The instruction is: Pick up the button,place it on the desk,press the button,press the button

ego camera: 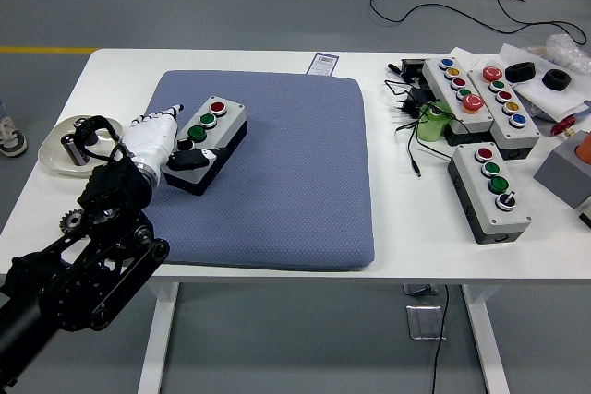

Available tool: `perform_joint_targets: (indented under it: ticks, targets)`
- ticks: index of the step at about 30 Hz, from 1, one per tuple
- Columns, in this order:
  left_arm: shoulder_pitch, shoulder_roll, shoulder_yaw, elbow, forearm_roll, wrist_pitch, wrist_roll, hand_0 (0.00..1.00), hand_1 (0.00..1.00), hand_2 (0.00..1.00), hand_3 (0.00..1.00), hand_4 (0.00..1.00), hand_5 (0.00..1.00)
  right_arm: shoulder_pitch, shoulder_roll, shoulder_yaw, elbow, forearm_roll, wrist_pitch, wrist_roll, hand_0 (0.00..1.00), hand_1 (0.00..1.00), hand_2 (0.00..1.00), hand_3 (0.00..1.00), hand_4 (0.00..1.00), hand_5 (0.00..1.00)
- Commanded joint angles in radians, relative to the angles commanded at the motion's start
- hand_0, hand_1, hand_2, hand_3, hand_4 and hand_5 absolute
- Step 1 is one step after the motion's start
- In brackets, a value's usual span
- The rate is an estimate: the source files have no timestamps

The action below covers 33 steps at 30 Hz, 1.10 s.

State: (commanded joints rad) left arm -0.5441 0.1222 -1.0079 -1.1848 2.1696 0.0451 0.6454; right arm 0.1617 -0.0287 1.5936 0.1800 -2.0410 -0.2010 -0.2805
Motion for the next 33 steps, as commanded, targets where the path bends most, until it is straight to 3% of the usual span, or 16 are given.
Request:
perform_joint_targets:
  ticks: [3,10,19,33]
  targets:
    - [-0.008,-0.008,0.000,0.016,0.018,-0.002,0.000,0.998,0.998,0.998,0.998,0.998,0.759,0.000,0.000,0.000,0.000,-0.001,0.000,0.000,0.673,0.658,0.674,0.624,0.310,0.173]
    - [-0.021,-0.025,0.009,0.032,-0.012,-0.065,0.000,0.991,0.998,0.998,0.998,0.998,0.751,-0.002,-0.001,-0.005,0.000,0.005,0.000,0.001,0.673,0.658,0.674,0.624,0.310,0.173]
    - [-0.057,-0.060,-0.011,0.105,0.020,-0.072,0.000,0.938,0.998,0.998,0.998,0.998,0.738,-0.005,-0.001,-0.012,0.000,0.010,-0.001,0.001,0.673,0.658,0.674,0.624,0.310,0.173]
    - [-0.063,-0.100,-0.019,0.193,0.083,-0.087,0.000,0.883,0.998,0.998,0.998,0.998,0.710,-0.020,-0.005,-0.033,0.000,0.037,-0.003,0.000,0.673,0.658,0.674,0.624,0.310,0.173]
